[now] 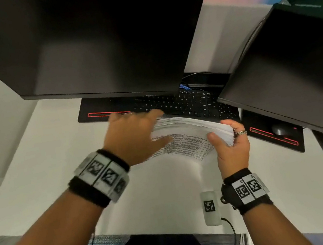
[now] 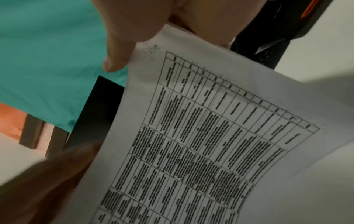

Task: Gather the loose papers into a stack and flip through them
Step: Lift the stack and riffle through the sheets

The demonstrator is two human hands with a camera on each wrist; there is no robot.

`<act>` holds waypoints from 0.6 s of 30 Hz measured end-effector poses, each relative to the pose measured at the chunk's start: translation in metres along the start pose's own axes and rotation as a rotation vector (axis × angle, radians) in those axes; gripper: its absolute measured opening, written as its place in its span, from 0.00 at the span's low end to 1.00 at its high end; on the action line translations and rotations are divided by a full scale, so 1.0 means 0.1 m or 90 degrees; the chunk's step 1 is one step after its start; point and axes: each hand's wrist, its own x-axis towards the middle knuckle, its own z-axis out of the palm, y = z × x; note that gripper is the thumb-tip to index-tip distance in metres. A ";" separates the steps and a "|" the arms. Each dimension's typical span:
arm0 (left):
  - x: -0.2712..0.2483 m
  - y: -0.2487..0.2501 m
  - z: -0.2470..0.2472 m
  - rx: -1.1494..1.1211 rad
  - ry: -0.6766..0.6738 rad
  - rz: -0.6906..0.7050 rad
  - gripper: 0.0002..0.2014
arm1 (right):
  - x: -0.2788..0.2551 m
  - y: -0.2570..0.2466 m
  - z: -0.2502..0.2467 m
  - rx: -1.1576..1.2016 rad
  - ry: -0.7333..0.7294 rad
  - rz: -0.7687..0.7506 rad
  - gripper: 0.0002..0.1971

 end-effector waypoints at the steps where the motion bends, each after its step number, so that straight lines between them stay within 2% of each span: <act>1: 0.09 0.13 0.02 0.034 -0.036 0.026 0.27 | 0.01 -0.01 0.00 -0.009 -0.004 -0.003 0.20; 3: 0.23 0.31 0.11 0.037 -0.079 0.061 0.19 | 0.00 -0.02 0.01 -0.031 -0.001 0.000 0.21; 5: 0.29 0.33 0.12 0.025 -0.079 0.057 0.12 | -0.04 0.06 0.01 -0.059 0.026 0.045 0.30; 8: 0.22 0.13 0.00 -0.076 0.009 -0.008 0.09 | -0.07 0.22 -0.01 -0.147 0.118 0.182 0.55; 10: 0.15 -0.03 -0.10 -0.266 0.072 -0.068 0.11 | -0.06 0.25 0.05 -0.067 0.115 0.256 0.59; 12: 0.11 -0.17 -0.13 -0.496 0.078 -0.131 0.12 | 0.00 0.16 0.12 0.039 0.065 0.250 0.51; 14: 0.07 -0.20 -0.09 -0.672 0.081 -0.182 0.10 | 0.08 -0.06 0.18 0.078 0.009 0.178 0.34; 16: 0.04 -0.14 0.01 -0.725 0.135 -0.224 0.08 | 0.13 -0.31 0.23 0.053 -0.021 0.101 0.21; 18: 0.01 -0.01 0.12 -0.683 0.229 -0.250 0.10 | 0.12 -0.42 0.22 0.022 -0.025 0.033 0.17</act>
